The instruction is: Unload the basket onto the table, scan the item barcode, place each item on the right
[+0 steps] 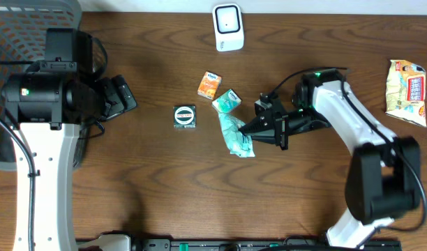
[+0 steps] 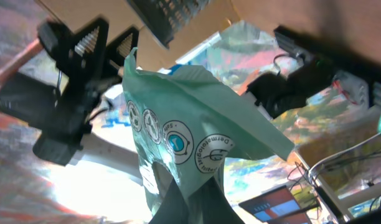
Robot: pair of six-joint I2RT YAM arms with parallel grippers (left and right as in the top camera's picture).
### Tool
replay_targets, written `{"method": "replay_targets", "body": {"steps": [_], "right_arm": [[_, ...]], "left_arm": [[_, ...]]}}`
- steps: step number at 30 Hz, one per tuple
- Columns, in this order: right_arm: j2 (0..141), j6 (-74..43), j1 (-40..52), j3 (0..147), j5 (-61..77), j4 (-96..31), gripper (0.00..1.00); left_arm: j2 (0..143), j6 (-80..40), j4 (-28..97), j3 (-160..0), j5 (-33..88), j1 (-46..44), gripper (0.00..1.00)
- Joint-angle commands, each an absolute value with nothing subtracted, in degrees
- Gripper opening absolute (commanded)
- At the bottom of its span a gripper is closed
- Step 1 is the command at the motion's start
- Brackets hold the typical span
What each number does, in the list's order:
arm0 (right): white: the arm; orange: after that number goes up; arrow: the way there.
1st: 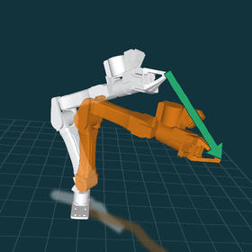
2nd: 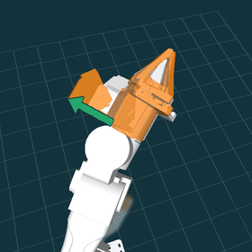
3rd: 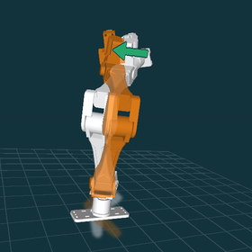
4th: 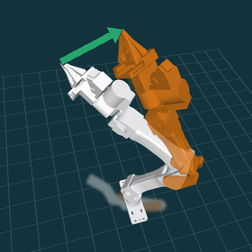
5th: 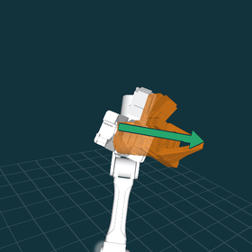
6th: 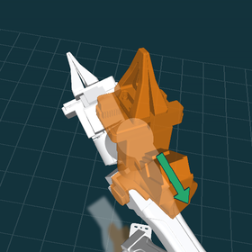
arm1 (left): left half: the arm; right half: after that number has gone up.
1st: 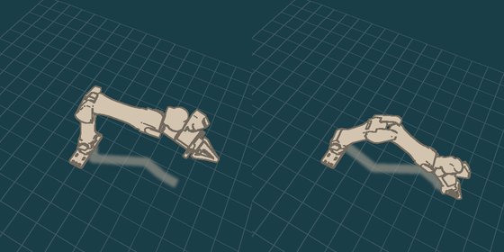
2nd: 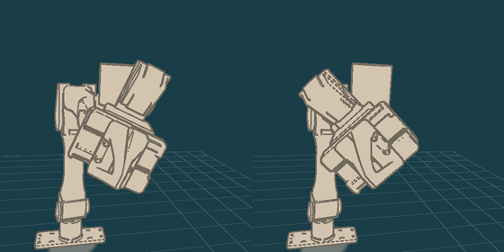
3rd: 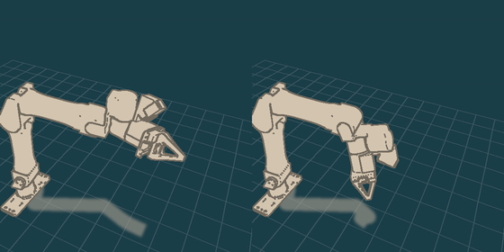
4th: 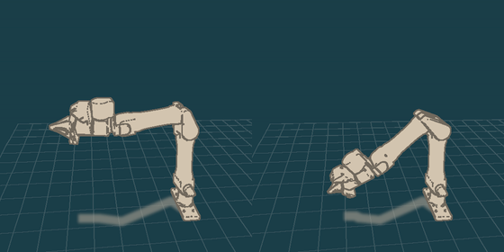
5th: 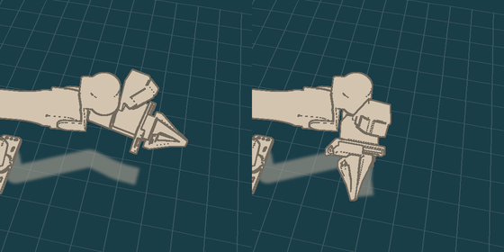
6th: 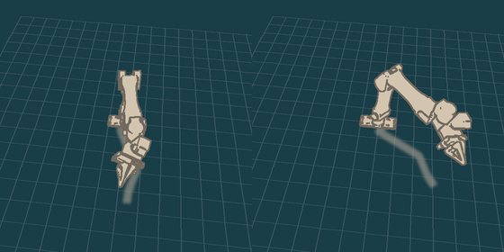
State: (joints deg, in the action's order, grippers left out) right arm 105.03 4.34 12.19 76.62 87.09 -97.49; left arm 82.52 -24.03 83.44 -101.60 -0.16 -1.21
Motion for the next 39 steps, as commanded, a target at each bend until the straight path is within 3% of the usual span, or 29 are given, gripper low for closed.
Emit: {"method": "replay_targets", "body": {"steps": [1,6,31,35,39], "right_arm": [[99.1,-5.2,12.5,76.8,89.5,-97.5,0.01],[90.4,-18.0,12.0,76.8,89.5,-97.5,0.01],[85.8,-19.1,8.5,76.8,89.1,-89.3,0.01],[86.3,-19.1,8.6,76.8,82.2,-76.5,0.01],[86.7,-19.0,8.8,76.8,62.5,-68.2,0.01]], "left_arm": [[82.7,-24.3,83.5,-101.5,-0.7,-0.9,0.98],[82.7,-24.3,83.5,-101.5,-0.7,-0.9,0.98],[82.7,-24.3,83.5,-101.5,-0.7,-0.9,0.98],[82.7,-24.3,83.5,-101.5,-0.7,-0.9,0.98],[82.7,-24.3,83.5,-101.5,-0.7,-0.9,0.98]]}}
